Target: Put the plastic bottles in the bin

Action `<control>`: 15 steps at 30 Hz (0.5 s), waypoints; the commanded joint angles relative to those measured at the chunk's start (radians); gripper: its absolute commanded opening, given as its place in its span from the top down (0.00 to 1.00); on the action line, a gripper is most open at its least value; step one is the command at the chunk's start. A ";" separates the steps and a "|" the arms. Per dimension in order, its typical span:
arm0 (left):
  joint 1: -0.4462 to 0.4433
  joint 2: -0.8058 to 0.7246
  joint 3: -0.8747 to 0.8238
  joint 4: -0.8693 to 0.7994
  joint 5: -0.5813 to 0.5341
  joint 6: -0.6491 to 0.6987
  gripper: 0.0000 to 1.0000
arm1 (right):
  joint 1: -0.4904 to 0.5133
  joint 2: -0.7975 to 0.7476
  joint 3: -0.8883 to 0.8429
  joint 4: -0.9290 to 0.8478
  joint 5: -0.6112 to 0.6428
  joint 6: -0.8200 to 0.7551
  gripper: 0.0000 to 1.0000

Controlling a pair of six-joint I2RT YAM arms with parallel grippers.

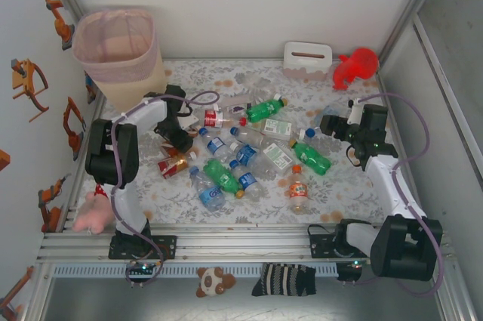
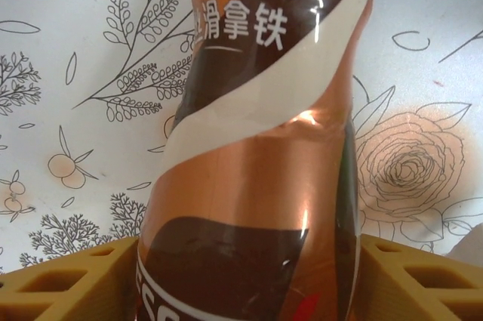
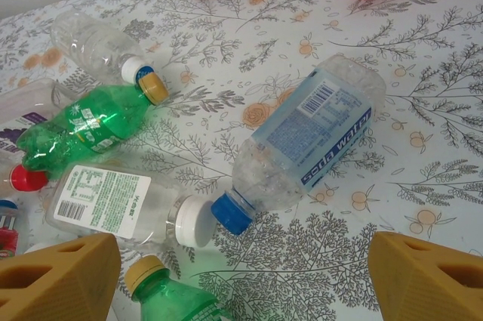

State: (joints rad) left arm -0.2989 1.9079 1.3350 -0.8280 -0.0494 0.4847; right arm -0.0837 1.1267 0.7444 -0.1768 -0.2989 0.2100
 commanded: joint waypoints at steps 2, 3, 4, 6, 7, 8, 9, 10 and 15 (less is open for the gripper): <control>0.018 -0.015 0.020 -0.042 -0.005 0.018 0.36 | -0.007 -0.027 0.010 -0.010 -0.008 0.000 0.16; 0.021 -0.020 0.021 -0.046 -0.007 0.017 0.37 | -0.006 -0.028 0.012 -0.011 -0.008 0.000 0.16; 0.022 -0.030 0.023 -0.051 -0.009 0.017 0.37 | -0.006 -0.030 0.013 -0.011 -0.007 0.000 0.16; 0.026 -0.049 0.023 -0.055 -0.010 0.018 0.38 | -0.007 -0.032 0.014 -0.012 -0.006 0.000 0.16; 0.026 -0.060 0.023 -0.058 -0.010 0.016 0.39 | -0.005 -0.033 0.017 -0.013 -0.006 -0.001 0.16; 0.026 -0.074 0.023 -0.061 -0.011 0.015 0.40 | -0.005 -0.032 0.022 -0.015 -0.006 0.000 0.16; 0.027 -0.083 0.024 -0.063 -0.011 0.013 0.41 | -0.006 -0.033 0.024 -0.018 -0.006 0.000 0.16; 0.029 -0.102 0.024 -0.067 -0.009 0.011 0.41 | -0.006 -0.034 0.027 -0.018 -0.006 0.000 0.16; 0.038 -0.202 0.026 -0.088 -0.004 0.007 0.42 | -0.005 -0.050 0.032 -0.023 -0.005 0.002 0.16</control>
State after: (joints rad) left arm -0.2722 1.7786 1.3354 -0.8654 -0.0597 0.4854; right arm -0.0837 1.1038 0.7448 -0.1833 -0.2989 0.2100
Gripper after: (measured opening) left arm 0.583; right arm 0.841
